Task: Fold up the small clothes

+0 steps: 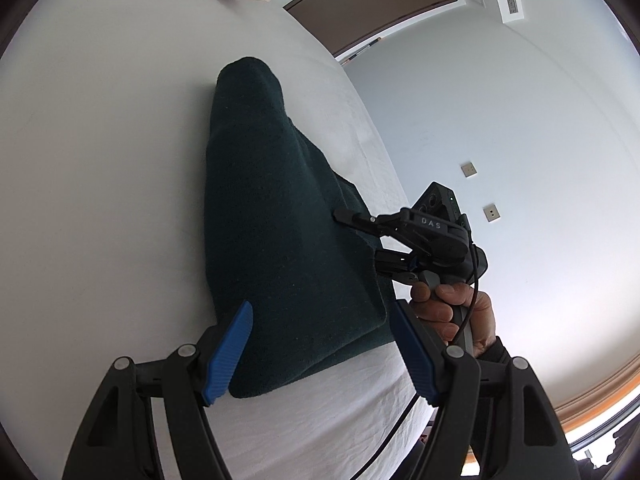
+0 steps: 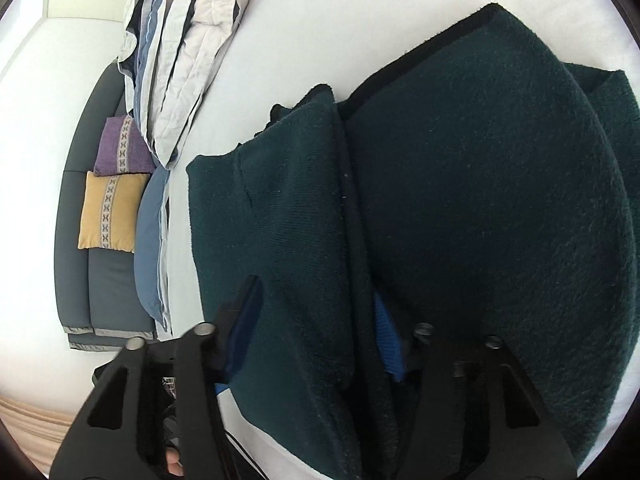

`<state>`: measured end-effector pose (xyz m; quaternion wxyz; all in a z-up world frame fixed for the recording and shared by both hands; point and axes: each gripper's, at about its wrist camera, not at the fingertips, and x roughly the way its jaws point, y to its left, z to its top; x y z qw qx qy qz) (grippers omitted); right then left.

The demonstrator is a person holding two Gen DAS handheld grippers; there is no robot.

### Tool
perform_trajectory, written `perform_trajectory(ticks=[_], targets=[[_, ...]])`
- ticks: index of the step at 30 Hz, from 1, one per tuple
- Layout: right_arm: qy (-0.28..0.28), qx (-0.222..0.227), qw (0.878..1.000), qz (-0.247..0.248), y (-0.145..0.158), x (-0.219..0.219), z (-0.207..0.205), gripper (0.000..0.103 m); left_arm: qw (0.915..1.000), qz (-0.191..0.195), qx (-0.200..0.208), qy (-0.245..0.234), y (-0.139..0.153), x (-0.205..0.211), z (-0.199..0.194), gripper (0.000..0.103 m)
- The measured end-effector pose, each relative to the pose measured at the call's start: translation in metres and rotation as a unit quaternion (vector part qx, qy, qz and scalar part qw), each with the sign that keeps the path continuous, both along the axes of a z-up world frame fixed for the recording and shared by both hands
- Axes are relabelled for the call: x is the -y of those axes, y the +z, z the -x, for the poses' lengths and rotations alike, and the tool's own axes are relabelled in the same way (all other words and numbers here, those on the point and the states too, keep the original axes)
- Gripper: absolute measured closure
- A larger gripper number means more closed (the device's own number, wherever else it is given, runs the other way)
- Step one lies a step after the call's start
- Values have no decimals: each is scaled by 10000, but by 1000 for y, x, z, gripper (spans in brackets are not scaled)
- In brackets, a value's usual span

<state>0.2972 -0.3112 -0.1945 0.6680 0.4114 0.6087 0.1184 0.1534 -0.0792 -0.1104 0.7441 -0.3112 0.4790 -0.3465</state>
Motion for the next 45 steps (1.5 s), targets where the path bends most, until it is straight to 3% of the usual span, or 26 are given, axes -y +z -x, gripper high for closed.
perform_trajectory(ticks=[3, 6, 18, 26, 45], targets=[[21, 114, 9999, 103, 3, 4, 6, 88, 10000, -28, -13, -17, 2, 8, 0, 30], [40, 277, 9992, 289, 12, 2, 9, 91, 9999, -111, 5, -70, 4, 6, -6, 30], [-97, 441, 9947, 925, 55, 60, 35, 92, 9990, -249, 148, -340, 12, 25, -13, 30], [-248, 417, 9936, 1017, 67, 102, 54, 92, 9972, -414, 214, -584, 13, 29, -14, 30], [-856, 548, 9902, 961, 38, 132, 112, 93, 9933, -740, 285, -846, 25, 35, -60, 30]])
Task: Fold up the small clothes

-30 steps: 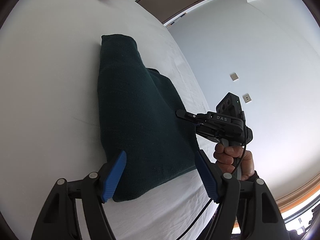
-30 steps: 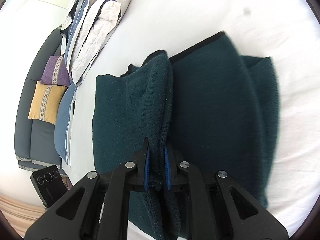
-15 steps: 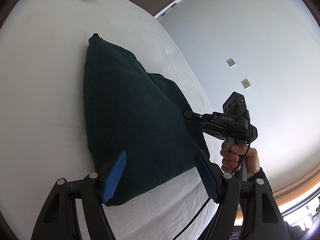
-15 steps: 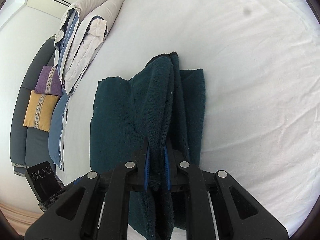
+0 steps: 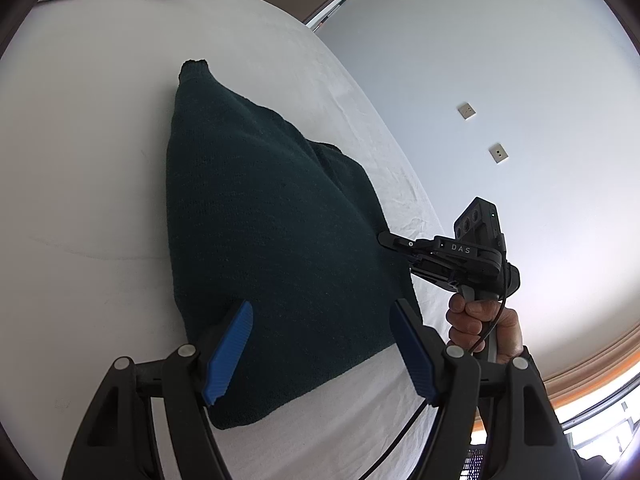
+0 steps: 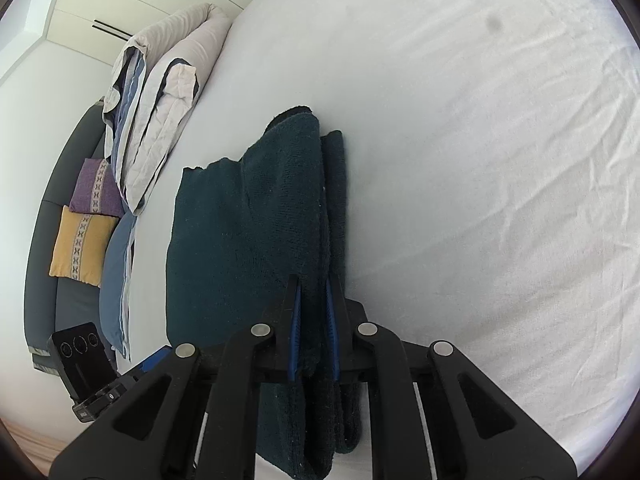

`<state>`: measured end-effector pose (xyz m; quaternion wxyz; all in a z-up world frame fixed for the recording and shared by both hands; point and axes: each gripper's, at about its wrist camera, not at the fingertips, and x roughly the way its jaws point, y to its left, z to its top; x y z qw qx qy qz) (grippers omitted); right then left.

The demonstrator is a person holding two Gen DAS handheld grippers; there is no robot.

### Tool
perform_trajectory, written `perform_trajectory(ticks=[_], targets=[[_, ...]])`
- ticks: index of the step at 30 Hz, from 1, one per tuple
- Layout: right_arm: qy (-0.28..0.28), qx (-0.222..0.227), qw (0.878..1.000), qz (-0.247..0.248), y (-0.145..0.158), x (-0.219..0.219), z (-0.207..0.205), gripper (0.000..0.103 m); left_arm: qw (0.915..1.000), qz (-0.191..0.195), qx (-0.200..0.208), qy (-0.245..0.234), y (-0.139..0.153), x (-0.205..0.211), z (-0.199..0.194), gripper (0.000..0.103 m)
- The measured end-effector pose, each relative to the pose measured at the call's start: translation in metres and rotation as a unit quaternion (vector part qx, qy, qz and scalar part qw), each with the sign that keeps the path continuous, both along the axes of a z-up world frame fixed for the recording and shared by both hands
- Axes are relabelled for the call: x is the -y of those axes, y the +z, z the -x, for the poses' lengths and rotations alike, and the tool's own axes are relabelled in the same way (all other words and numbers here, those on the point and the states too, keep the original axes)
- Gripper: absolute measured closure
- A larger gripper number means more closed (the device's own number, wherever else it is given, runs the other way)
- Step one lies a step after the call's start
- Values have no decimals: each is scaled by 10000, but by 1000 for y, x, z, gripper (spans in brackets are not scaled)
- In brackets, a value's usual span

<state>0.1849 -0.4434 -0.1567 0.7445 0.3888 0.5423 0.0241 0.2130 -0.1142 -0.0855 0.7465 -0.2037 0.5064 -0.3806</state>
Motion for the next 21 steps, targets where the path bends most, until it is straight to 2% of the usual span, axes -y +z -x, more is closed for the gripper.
perform_trajectory(ticks=[5, 11, 14, 16, 18, 19, 21], targets=[[70, -89, 9998, 138, -6, -2, -12, 93, 9997, -175, 155, -63, 8, 8, -8, 30], [-156, -94, 9998, -104, -28, 2, -11, 91, 9978, -524, 345, -196, 8, 27, -9, 30], [-231, -121, 9995, -166, -28, 5, -11, 82, 9966, -625, 496, -214, 11, 32, -3, 30], [-362, -115, 9993, 33, -14, 6, -7, 79, 9959, -637, 612, -204, 15, 31, 4, 30], [-456, 117, 9979, 451, 13, 5, 2, 78, 9945, -675, 780, -167, 20, 27, 8, 30], [-458, 303, 9974, 457, 26, 1, 7, 78, 9937, -699, 868, -146, 23, 26, 9, 30], [-279, 642, 9975, 56, 45, -11, 19, 78, 9922, -708, 1009, -158, 27, 25, 12, 30]])
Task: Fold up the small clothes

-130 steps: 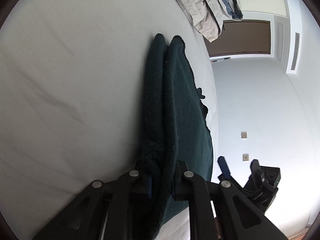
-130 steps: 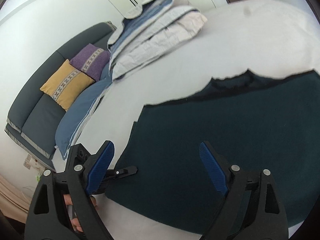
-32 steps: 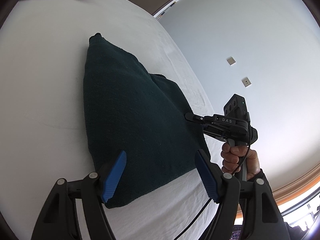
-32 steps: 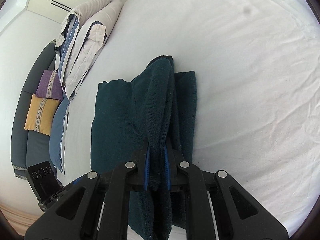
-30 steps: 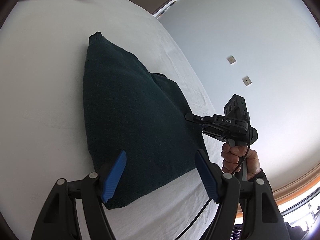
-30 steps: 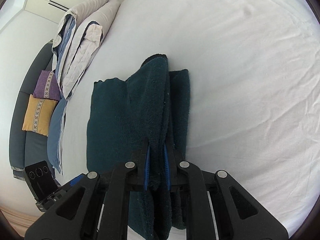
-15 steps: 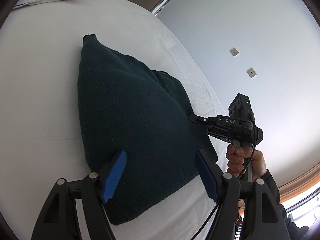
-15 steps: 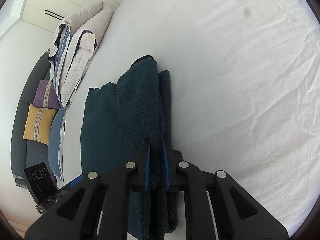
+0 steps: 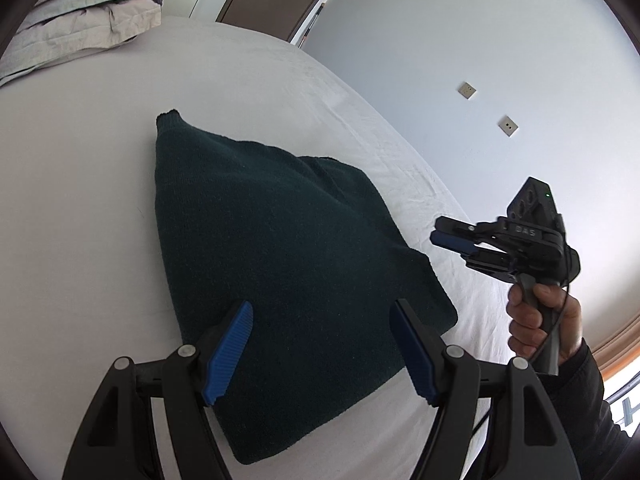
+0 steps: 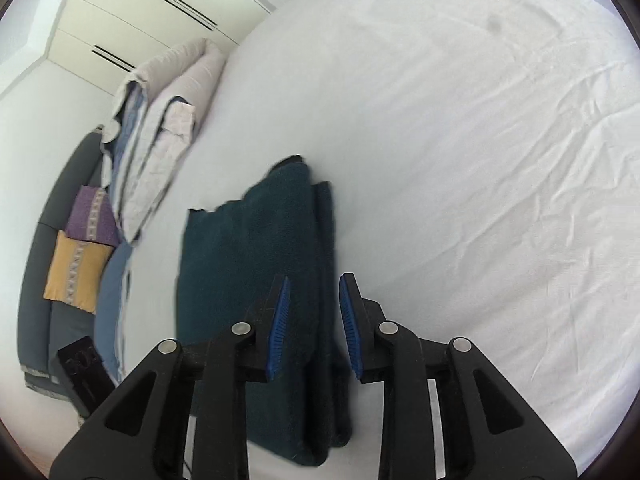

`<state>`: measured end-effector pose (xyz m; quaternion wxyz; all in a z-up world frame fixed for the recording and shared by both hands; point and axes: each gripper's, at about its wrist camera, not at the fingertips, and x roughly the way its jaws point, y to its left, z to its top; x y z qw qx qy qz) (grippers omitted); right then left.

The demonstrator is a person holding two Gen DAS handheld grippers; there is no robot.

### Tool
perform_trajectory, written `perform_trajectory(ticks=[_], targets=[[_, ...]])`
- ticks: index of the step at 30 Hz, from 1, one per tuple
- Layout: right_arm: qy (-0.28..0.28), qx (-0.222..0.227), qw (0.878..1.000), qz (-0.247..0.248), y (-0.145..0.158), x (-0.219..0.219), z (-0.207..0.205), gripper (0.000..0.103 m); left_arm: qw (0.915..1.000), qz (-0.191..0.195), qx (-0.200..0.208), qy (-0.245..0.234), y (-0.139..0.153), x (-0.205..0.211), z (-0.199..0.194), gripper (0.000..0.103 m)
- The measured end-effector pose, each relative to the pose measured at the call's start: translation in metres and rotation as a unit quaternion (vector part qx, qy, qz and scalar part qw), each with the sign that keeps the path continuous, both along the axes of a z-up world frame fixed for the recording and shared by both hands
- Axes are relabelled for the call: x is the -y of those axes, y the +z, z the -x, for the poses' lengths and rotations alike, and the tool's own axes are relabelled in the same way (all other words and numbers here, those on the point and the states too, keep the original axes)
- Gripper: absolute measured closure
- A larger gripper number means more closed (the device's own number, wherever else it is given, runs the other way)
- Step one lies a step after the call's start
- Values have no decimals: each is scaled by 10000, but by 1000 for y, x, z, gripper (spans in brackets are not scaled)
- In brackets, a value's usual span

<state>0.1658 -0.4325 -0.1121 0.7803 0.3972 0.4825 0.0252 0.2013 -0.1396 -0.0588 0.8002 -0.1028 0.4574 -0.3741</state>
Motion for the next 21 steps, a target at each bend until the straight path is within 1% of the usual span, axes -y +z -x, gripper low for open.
perform_trajectory(ticks=[2, 4, 5, 6, 8, 9, 10, 11, 12, 13, 16, 17, 18, 21], targets=[[350, 109, 9992, -179, 10, -23, 10, 78, 9999, -73, 69, -39, 0, 1, 5, 31], [646, 94, 9973, -338, 9, -45, 18, 78, 9998, -161, 79, -81, -6, 2, 12, 32], [723, 19, 9964, -449, 2, -54, 22, 78, 9996, -248, 47, -114, -11, 4, 14, 32], [800, -158, 9958, -427, -9, -60, 24, 78, 9993, -361, 13, -135, -17, 6, 16, 33], [681, -579, 9958, -175, -39, -58, 31, 78, 9985, -521, -47, -180, -29, 10, 16, 33], [574, -575, 9963, -284, -52, -52, 33, 85, 9984, -531, -46, -202, -32, 10, 15, 33], [403, -429, 9966, -572, -62, -43, 36, 89, 9984, -516, -47, -211, -34, 10, 14, 32], [210, -403, 9962, -748, -70, -33, 39, 99, 9986, -482, -68, -229, -35, 9, 13, 32], [102, -418, 9961, -774, -73, -28, 41, 103, 9986, -450, -89, -248, -35, 7, 13, 32], [99, -365, 9963, -778, -72, -26, 41, 103, 9987, -414, -108, -260, -33, 5, 12, 32], [168, -409, 9975, -551, -60, -29, 37, 103, 9992, -333, -110, -195, -22, -4, 13, 36], [180, -393, 9978, -509, -53, -30, 34, 99, 9995, -260, -48, -157, -15, -7, 12, 36], [171, -365, 9981, -463, -45, -31, 28, 98, 9997, -212, 41, -126, -8, -9, 10, 36], [256, -22, 9986, -465, -20, -34, 3, 98, 9995, -226, 211, -81, 5, -5, -7, 35]])
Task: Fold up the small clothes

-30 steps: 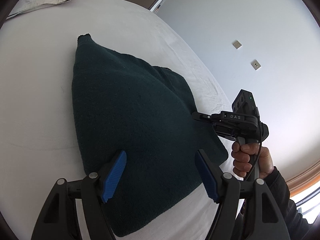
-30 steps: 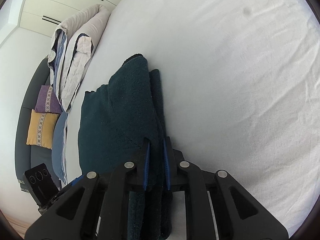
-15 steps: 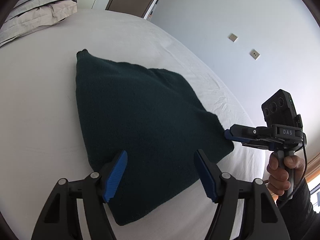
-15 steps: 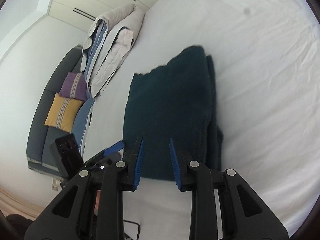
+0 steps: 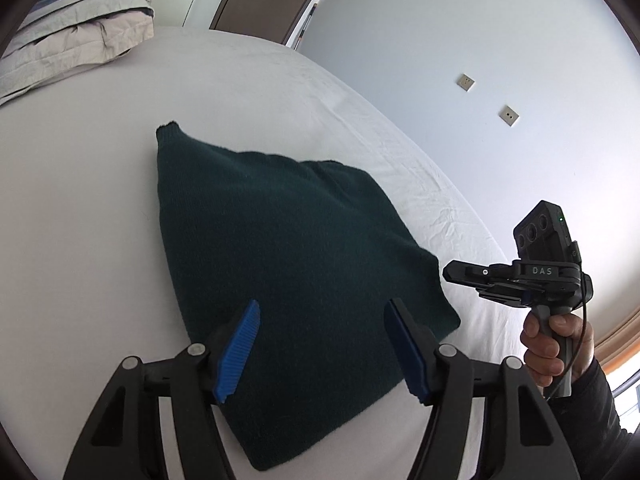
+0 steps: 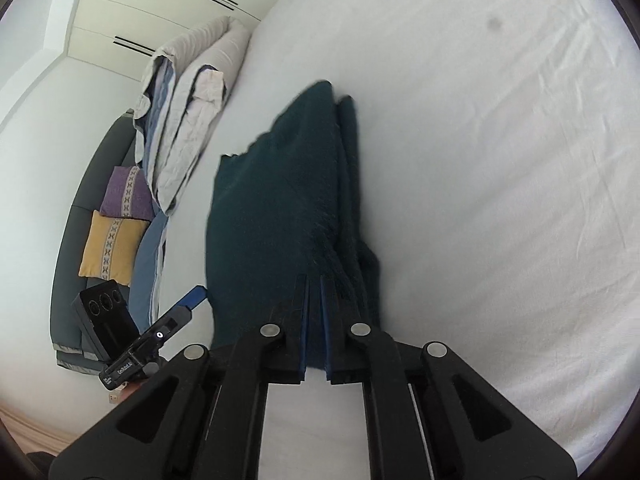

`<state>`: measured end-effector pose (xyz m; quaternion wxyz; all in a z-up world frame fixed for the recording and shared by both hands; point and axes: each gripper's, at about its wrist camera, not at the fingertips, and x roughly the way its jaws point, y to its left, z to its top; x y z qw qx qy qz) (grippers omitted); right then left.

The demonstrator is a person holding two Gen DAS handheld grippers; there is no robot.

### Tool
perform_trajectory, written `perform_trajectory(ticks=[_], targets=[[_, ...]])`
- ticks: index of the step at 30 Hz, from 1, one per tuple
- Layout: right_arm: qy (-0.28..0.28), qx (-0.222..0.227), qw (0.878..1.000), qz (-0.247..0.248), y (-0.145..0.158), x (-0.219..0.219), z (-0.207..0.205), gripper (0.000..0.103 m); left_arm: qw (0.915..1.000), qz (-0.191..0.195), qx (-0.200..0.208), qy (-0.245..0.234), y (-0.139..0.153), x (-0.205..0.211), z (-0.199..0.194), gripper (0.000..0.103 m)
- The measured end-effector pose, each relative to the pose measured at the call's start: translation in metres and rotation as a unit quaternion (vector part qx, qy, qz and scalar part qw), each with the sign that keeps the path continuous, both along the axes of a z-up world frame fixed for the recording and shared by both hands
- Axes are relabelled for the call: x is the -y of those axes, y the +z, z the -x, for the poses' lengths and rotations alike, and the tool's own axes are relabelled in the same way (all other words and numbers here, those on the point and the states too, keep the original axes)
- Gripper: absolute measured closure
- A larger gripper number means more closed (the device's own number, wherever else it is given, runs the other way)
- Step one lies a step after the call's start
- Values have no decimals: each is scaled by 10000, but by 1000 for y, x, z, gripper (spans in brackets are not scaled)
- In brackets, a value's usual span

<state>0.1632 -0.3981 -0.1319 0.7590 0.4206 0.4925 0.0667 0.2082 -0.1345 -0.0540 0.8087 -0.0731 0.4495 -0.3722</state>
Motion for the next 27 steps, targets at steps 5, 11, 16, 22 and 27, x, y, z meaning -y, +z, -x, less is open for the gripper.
perform_trajectory(ticks=[5, 11, 16, 22, 27], targets=[[525, -16, 9986, -54, -11, -25, -69, 98, 9994, -297, -54, 161, -6, 24, -51, 35], [-99, -303, 9992, -245, -58, 10, -91, 103, 9981, -607, -111, 72, -28, 40, -67, 35], [-109, -94, 9999, -2, -29, 8, -106, 97, 9977, -645, -205, 87, -31, 42, -72, 34], [84, -128, 9999, -41, -34, 0, -146, 88, 9953, -958, -96, 70, -31, 50, -66, 31], [-214, -51, 9996, -158, -62, 17, -154, 91, 9960, -890, -59, 72, -35, 48, -65, 31]])
